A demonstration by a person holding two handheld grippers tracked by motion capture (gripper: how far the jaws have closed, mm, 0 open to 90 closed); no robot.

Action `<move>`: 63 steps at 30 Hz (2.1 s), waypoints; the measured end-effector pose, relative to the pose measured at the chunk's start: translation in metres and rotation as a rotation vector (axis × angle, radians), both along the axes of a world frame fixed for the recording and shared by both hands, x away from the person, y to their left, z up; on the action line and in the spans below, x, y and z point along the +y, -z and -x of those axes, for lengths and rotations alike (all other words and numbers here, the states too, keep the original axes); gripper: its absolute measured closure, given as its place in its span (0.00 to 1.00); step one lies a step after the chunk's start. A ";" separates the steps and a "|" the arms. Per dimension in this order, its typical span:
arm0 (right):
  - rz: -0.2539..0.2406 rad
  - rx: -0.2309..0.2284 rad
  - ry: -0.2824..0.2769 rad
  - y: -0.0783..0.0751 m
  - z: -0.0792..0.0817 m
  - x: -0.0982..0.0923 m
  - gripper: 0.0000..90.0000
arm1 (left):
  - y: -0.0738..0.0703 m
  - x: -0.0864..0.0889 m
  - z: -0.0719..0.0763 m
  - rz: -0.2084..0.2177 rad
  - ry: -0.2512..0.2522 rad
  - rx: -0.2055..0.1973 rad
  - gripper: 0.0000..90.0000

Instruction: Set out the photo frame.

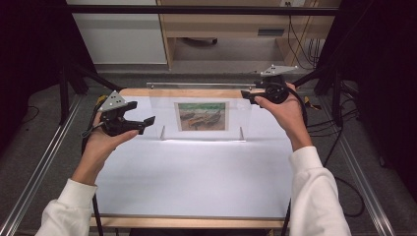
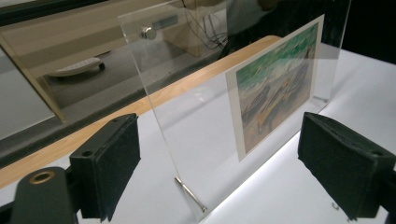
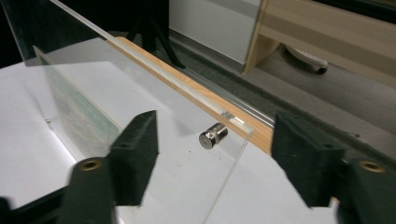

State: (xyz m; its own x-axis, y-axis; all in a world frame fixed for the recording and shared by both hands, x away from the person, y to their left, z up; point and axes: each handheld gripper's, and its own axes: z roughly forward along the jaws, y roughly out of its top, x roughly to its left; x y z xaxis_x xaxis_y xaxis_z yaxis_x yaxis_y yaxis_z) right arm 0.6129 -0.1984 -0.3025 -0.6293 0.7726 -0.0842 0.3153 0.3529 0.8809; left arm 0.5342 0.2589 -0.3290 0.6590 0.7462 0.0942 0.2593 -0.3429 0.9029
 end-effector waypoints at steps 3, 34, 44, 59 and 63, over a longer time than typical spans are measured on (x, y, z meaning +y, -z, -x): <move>0.046 -0.076 0.064 -0.004 0.017 0.003 0.14 | 0.001 -0.001 0.004 -0.001 -0.017 -0.003 0.10; -0.021 -0.113 0.185 0.034 0.147 -0.030 0.06 | 0.049 0.008 0.061 -0.046 -0.060 0.036 0.06; -0.022 -0.074 0.195 0.060 0.165 -0.038 0.06 | 0.062 0.012 0.076 -0.057 -0.071 0.041 0.06; -0.016 0.008 0.211 0.108 0.181 -0.043 0.06 | 0.094 0.021 0.085 -0.068 -0.089 0.099 0.06; -0.008 0.039 0.228 0.122 0.178 -0.048 0.06 | 0.099 0.026 0.082 -0.086 -0.098 0.127 0.06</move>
